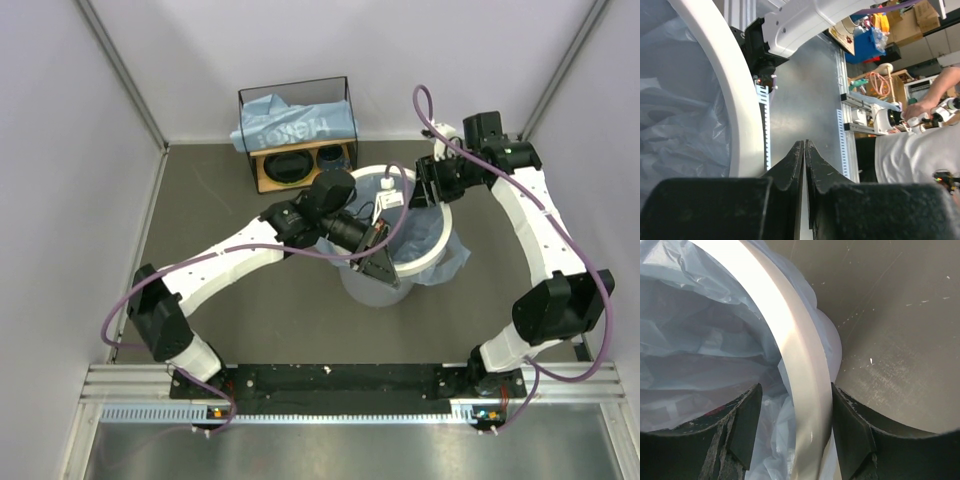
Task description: Put the trash bags into the trash bin
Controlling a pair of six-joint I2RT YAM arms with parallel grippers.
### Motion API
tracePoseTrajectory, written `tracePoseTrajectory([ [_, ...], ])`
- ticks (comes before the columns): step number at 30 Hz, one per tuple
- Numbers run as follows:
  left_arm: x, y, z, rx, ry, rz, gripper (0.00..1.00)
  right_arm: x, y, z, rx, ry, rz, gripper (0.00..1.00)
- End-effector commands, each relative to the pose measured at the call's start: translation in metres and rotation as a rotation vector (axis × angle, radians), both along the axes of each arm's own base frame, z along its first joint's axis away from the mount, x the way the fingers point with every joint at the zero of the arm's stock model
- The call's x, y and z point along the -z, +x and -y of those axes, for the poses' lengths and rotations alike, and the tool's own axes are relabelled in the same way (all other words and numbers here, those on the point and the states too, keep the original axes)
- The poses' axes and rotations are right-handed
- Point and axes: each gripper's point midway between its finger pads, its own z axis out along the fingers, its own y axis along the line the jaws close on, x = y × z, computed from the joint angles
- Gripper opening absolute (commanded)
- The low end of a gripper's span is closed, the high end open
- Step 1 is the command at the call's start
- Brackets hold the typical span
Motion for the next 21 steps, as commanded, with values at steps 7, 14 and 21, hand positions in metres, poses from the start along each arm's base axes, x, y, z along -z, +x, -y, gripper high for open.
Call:
tracePoseTrajectory([
  [7,-0.088,0.069,-0.03,-0.19,-0.154,0.36,0.22,-0.05,-0.005,-0.006,-0.034,0.096,0.153,0.77],
  [14,-0.108,0.149,-0.084,-0.39,-0.254,0.512,0.29,-0.134,-0.018,0.004,-0.011,0.303,0.272,0.84],
  [21,-0.125,0.165,-0.087,-0.414,-0.369,0.818,0.26,-0.174,-0.083,-0.027,-0.191,0.574,0.207,0.75],
])
